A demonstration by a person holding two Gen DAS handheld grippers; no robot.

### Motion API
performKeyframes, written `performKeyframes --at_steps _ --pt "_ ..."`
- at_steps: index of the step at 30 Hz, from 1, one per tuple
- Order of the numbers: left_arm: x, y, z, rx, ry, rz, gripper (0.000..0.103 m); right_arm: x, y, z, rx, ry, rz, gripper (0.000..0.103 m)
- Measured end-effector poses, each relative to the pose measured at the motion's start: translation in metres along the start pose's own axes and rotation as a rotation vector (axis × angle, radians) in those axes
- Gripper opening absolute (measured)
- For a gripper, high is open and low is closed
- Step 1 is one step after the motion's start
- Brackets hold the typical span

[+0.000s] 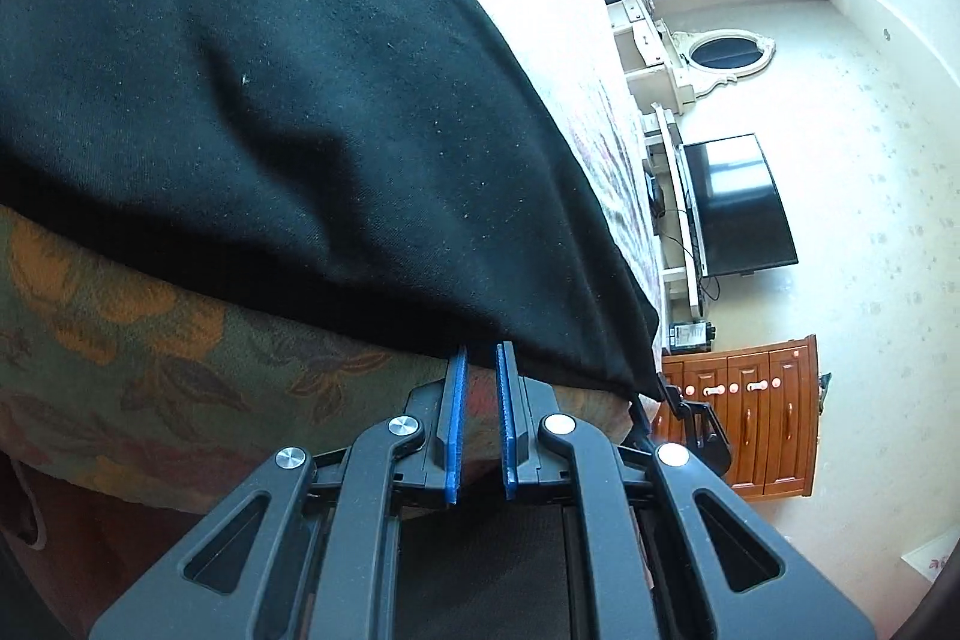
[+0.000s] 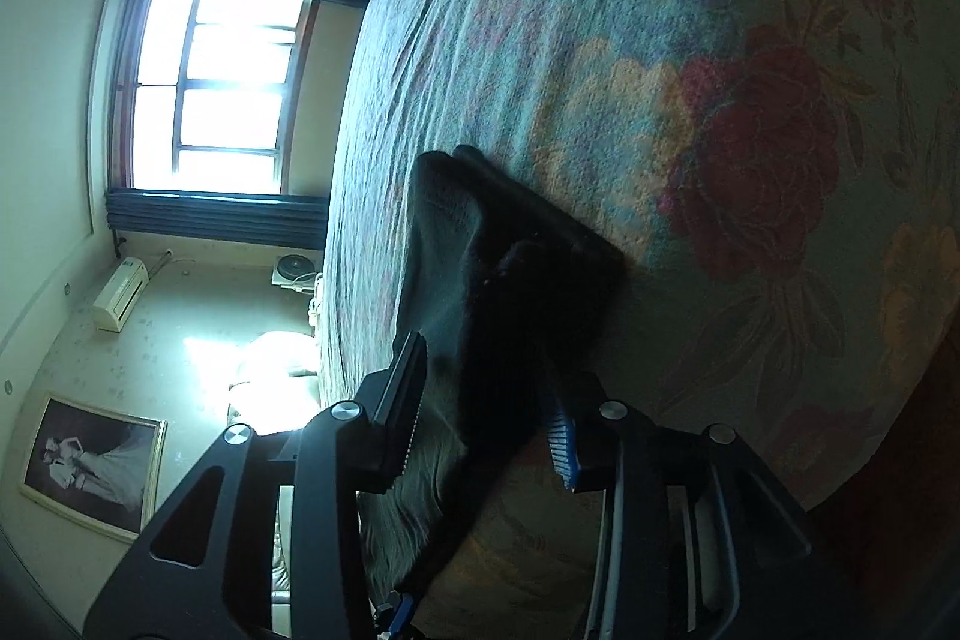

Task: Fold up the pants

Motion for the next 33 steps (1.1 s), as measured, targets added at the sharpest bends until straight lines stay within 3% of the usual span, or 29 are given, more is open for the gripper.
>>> performKeyframes --at_steps 2,6,7,8,9,10,14,16,18,19,21,23,25,28,33 --pt "-0.005 -0.004 0.003 -0.003 -0.022 -0.004 0.01 0.01 -0.017 -0.008 -0.022 0.004 -0.056 0.043" --pt "-0.009 0.002 0.01 0.038 -0.035 0.019 0.01 0.025 -0.033 -0.013 -0.049 -0.014 -0.079 0.046" --pt "-0.012 0.004 0.01 0.044 -0.036 0.032 0.01 0.026 -0.034 -0.014 -0.064 -0.03 -0.073 0.041" --pt "-0.015 0.006 0.012 0.049 -0.036 0.044 0.01 0.027 -0.035 -0.015 -0.094 -0.059 -0.073 0.023" --pt "-0.019 0.009 0.014 0.064 -0.037 0.058 0.01 0.029 -0.036 -0.016 -0.131 -0.091 -0.08 0.013" --pt "-0.022 0.013 0.019 0.091 -0.034 0.078 0.01 0.029 -0.036 -0.02 -0.163 -0.114 -0.076 0.008" --pt "-0.04 0.033 0.033 0.274 0.029 0.182 0.012 0.021 -0.029 -0.018 -0.198 -0.145 -0.038 0.007" --pt "-0.034 0.042 0.021 0.315 0.11 0.151 0.012 0.018 -0.025 -0.006 -0.131 -0.115 -0.049 0.007" --pt "-0.019 0.039 -0.004 0.266 0.15 0.032 0.012 0.009 -0.023 -0.001 -0.088 -0.081 -0.055 0.009" --pt "-0.013 0.033 -0.016 0.235 0.152 -0.028 0.012 0.002 -0.021 -0.002 -0.096 -0.081 -0.048 0.014" --pt "-0.017 0.029 -0.023 0.214 0.095 -0.031 0.012 -0.019 -0.007 -0.008 -0.138 -0.114 0.009 0.03" --pt "-0.022 0.028 -0.022 0.226 0.065 -0.037 0.012 -0.043 0.018 -0.014 -0.19 -0.147 0.103 0.054" --pt "-0.024 0.027 -0.024 0.214 0.039 -0.041 0.012 -0.047 0.041 -0.015 -0.238 -0.156 0.087 0.066" --pt "-0.024 0.029 -0.024 0.196 0.007 -0.052 0.012 -0.033 0.064 0.001 -0.247 -0.186 0.015 0.066" --pt "-0.027 0.033 -0.025 0.199 0.0 -0.06 0.012 -0.003 0.071 0.004 -0.126 0.001 -0.143 0.075"
Point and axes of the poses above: each gripper's, at about its wrist camera, not at the fingertips, and x roughly the way its jaws point, z to its right, y to its top, the point moved 7 cm from there along x, roughly the way its jaws point, and after that the axes turned 3 degrees about z, right-handed, at the moved point
